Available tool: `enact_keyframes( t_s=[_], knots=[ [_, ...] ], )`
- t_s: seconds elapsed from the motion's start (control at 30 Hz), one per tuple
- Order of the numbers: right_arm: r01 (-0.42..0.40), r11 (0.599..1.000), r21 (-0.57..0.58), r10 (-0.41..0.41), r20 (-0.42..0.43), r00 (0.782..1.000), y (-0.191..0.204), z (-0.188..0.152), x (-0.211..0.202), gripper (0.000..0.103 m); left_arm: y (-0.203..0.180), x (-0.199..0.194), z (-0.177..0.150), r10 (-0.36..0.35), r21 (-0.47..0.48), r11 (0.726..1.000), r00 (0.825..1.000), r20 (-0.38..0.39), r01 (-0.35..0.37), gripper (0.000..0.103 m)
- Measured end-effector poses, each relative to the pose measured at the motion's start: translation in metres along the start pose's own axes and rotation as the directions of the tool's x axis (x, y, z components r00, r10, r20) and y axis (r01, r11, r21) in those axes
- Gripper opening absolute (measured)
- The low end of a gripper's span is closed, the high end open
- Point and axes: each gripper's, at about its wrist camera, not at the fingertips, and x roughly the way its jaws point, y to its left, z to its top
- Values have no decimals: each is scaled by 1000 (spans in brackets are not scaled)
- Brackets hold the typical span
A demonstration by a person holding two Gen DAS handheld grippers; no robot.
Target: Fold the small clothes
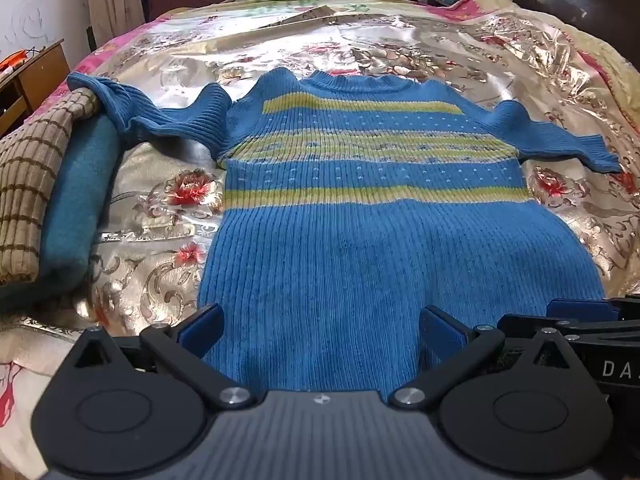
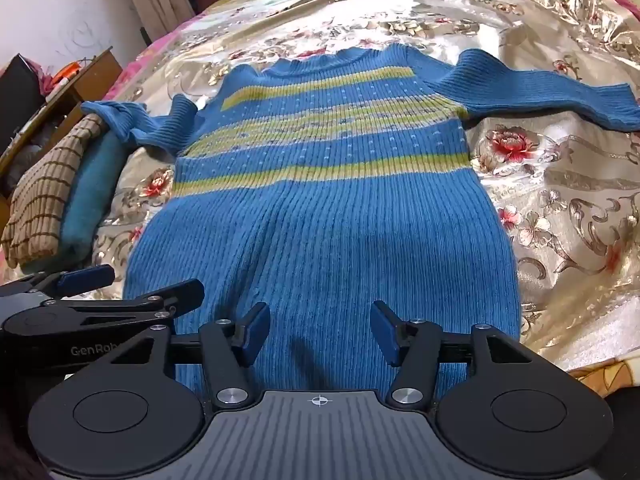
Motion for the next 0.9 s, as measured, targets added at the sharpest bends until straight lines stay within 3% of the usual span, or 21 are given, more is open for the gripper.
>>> enact_keyframes(
  t_s=[0.9],
  knots=[
    [12,1000,20,-12,-3,1000,-2,-5,1,57,1,6,-6,-26,-24,999,999,-31,25,103]
  ],
)
